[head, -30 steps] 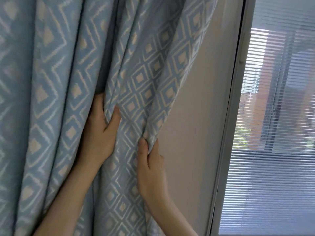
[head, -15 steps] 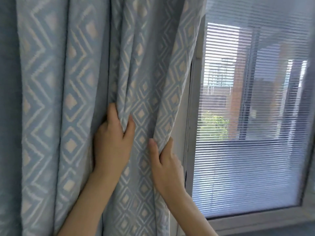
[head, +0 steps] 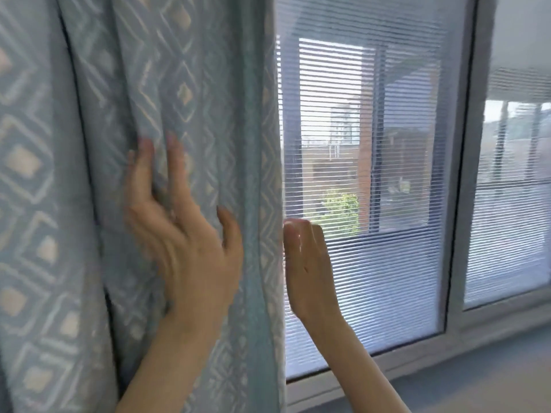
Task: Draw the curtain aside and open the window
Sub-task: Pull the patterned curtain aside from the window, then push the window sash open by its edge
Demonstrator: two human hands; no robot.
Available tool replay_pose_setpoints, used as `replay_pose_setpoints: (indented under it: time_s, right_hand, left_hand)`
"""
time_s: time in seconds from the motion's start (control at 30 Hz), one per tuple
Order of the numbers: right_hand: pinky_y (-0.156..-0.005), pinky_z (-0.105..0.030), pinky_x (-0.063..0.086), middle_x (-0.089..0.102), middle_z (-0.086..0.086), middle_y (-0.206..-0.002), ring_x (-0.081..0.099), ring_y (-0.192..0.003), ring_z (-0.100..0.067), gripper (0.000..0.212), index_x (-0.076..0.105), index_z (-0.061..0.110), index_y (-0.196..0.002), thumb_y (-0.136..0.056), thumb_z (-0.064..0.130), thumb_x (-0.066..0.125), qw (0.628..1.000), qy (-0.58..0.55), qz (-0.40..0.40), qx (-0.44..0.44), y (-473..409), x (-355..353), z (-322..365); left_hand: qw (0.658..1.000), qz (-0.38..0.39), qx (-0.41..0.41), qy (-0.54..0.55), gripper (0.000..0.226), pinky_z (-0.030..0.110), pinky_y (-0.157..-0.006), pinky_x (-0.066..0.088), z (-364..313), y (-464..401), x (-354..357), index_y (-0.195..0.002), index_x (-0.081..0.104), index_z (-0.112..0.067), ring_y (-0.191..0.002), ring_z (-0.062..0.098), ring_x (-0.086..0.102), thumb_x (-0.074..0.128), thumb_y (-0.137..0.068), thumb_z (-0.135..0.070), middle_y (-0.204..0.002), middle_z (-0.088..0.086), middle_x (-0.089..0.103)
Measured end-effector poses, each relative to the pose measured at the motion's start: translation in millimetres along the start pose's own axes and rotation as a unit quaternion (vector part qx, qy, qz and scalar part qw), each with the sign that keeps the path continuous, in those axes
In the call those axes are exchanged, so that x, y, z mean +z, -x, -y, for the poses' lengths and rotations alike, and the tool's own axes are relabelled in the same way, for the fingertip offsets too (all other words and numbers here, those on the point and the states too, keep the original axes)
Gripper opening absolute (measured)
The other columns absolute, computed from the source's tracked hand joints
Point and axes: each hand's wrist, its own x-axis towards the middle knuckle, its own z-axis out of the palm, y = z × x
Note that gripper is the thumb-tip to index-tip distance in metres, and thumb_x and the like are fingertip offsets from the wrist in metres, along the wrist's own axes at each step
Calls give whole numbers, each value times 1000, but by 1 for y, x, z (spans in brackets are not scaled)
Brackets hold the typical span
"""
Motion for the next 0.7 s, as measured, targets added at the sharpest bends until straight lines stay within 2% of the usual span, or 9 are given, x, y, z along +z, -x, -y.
replay_pose_setpoints:
  time_s: [0.03,0.1,0.17,0.23,0.33,0.5,0.63,0.7]
  right_hand:
    - [-89,-27,38,55,9,-105,48,-100,-7,45,55,26,-109,-97,54,21,1000,10,-7,-6,-7,-15,-7]
    - [-92,-24,37,58,3,-109,49,-100,-11,45,57,21,-112,-99,48,23,999,25,-22,-12,-19,-44,-20]
    - [-91,-26,40,58,3,-107,51,-99,-12,44,57,19,-110,-97,46,25,998,42,-41,-14,-29,-71,-30]
    - [-86,-28,42,56,6,-101,53,-95,-13,37,57,21,-106,-97,44,28,996,63,-67,-9,-37,-108,-46]
    - [-83,-30,42,56,-1,-106,54,-96,-20,38,59,14,-110,-94,40,36,992,81,-94,-1,-43,-159,-68]
    - [-82,-27,42,51,6,-102,49,-92,-10,29,57,17,-108,-100,34,34,967,208,-144,7,-40,-245,-104]
    - [-84,-40,47,56,-1,-101,52,-92,-18,30,57,15,-105,-100,31,32,947,262,-184,21,-42,-300,-124]
    - [-84,-43,47,57,-3,-101,53,-92,-20,27,58,15,-103,-99,28,35,940,279,-194,30,-43,-321,-137]
  left_hand:
    - [999,-10,42,14,68,46,-117,20,-18,0,8,-147,28,-4,-138,43,27,56,-85,-6,-147,21,26]
    - [992,-9,110,59,60,42,-117,18,-53,2,26,-144,38,-5,-141,39,26,53,-86,-2,-147,14,30]
    - [985,37,125,109,53,37,-116,20,-86,8,43,-142,43,-12,-143,30,29,47,-90,-3,-148,12,39]
    - [978,88,122,146,49,35,-116,23,-120,20,64,-141,45,-15,-142,24,33,42,-93,-8,-147,10,44]
    - [974,134,90,160,46,35,-114,27,-153,36,92,-139,50,-14,-139,23,36,39,-94,-14,-144,8,48]
    - [968,175,48,173,47,41,-111,33,-205,60,142,-137,52,-13,-136,24,41,45,-90,-14,-143,7,49]
    - [957,206,54,196,48,33,-112,25,-250,79,176,-137,52,-14,-134,23,43,44,-90,-17,-142,5,50]
    - [949,215,49,225,46,33,-111,27,-270,90,192,-135,53,-14,-132,23,44,47,-90,-15,-141,5,51]
